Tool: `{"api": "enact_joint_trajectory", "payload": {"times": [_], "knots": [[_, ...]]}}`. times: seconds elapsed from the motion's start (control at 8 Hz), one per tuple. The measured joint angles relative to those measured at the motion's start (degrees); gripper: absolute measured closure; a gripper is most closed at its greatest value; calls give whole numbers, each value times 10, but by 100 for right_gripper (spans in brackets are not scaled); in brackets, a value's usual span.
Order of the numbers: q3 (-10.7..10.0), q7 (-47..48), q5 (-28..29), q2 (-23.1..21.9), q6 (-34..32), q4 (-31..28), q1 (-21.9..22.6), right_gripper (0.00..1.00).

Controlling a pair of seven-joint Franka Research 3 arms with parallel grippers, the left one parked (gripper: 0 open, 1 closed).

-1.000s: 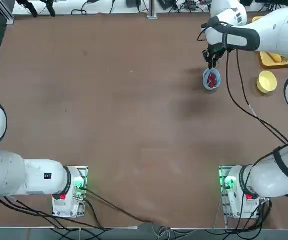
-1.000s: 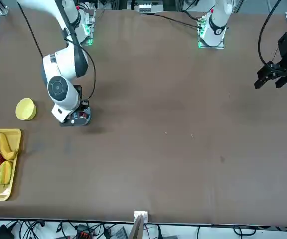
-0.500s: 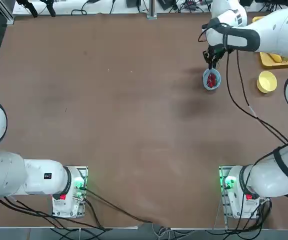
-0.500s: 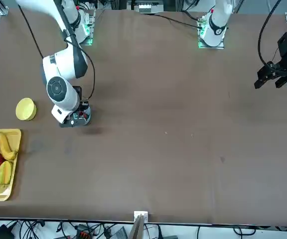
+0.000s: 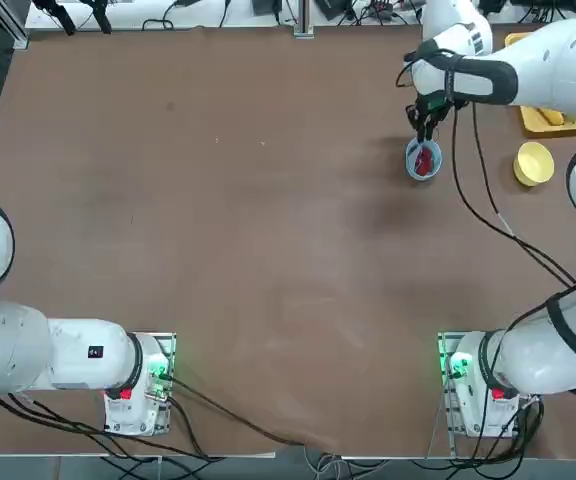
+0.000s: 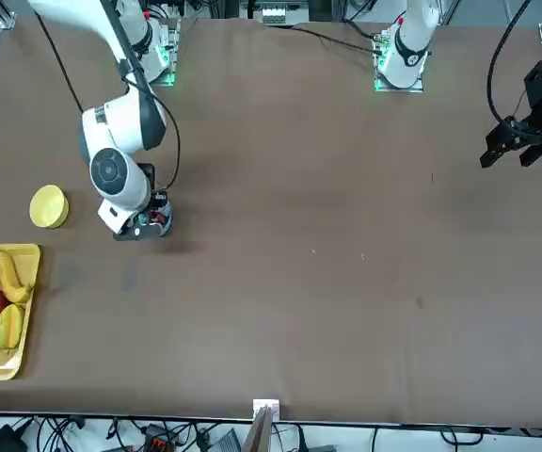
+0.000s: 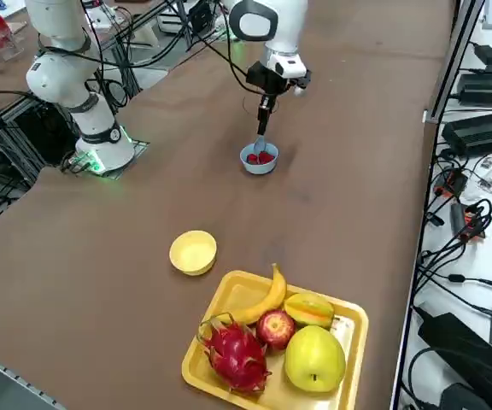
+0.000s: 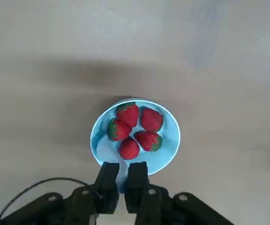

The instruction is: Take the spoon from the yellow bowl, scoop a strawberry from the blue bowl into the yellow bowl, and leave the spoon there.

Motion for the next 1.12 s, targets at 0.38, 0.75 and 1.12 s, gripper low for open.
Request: {"api": "enact_joint_trajectory", "payload": {"times": [0.38, 0.75, 1.12], "knots": [[2, 51, -38, 8, -7, 0, 12, 89], [3, 124, -86, 10, -39, 3, 46, 89], [4, 186, -128, 12, -55, 6, 79, 89]]}}
